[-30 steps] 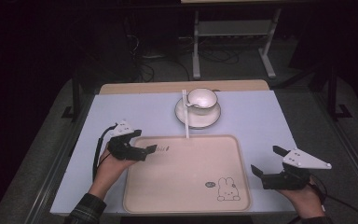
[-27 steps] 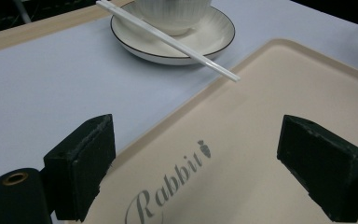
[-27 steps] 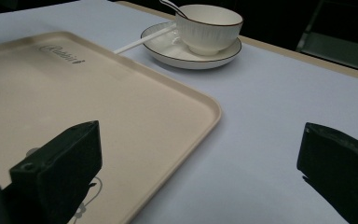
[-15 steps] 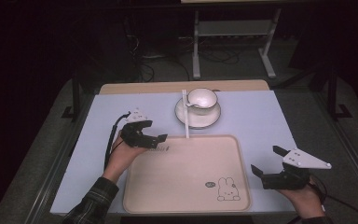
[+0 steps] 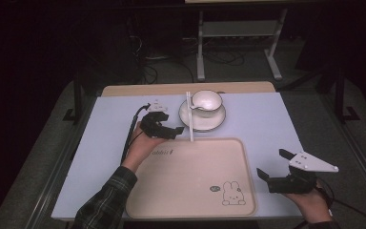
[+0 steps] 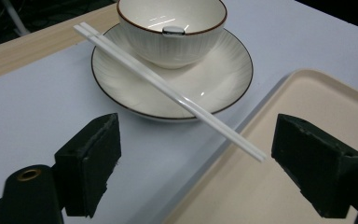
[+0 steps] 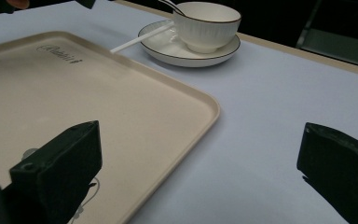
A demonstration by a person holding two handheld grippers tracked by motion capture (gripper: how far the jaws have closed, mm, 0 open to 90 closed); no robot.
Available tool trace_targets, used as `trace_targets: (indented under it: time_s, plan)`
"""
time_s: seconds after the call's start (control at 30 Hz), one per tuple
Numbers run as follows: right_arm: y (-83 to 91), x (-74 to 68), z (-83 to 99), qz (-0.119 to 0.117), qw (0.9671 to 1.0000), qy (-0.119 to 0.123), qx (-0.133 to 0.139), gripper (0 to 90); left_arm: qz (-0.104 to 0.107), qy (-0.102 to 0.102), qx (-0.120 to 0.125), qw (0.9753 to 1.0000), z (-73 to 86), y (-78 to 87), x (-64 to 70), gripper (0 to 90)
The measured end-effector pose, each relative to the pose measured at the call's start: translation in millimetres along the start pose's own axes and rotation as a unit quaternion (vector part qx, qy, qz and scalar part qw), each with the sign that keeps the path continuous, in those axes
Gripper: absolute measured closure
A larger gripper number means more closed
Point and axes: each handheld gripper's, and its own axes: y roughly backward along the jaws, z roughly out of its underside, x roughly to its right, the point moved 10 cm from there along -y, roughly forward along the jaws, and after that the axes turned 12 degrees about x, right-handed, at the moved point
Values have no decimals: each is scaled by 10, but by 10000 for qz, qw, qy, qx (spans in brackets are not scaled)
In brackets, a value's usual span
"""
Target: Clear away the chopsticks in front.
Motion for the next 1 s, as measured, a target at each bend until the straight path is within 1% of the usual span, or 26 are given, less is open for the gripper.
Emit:
trace_targets:
  time_s: [0.03,0.13,0.23,0.33,0.37,0.4,0.53,0.57,0.8,0.83,0.87,1.0]
  plan:
    - [0,0,0,0,10000,0,0,0,0,0,0,10000,0,0,0,153]
    - [2,1,2,-5,10000,-10,3,0,17,4,-87,10000,-23,-130,-1,154]
    - [2,2,4,-12,10000,-19,-2,0,47,-2,-192,9998,-27,-242,0,185]
    - [0,-1,8,-26,10000,-32,-6,0,24,52,-304,9995,-19,-370,-9,209]
    - [-2,-4,9,-36,10000,-31,-12,0,13,88,-345,9994,-17,-417,-17,235]
    - [-2,-4,9,-36,10000,-31,-12,0,4,120,-363,9993,-14,-448,-21,235]
    - [-2,-8,10,-47,10000,-35,-16,0,-102,120,-545,9984,17,-582,-70,276]
    - [-2,-8,9,-52,10000,-37,-9,0,-126,150,-570,9982,25,-619,-85,281]
    - [-6,-4,7,-60,10000,-42,-3,0,-217,243,-737,9967,53,-775,-165,374]
    - [-6,-4,7,-60,10000,-44,-3,0,-233,268,-790,9962,57,-797,-176,399]
    - [-6,-4,8,-59,10000,-48,-4,0,-238,291,-781,9962,56,-808,-174,413]
    - [-4,-4,6,-68,10000,-45,1,0,-206,284,-883,9955,81,-865,-156,456]
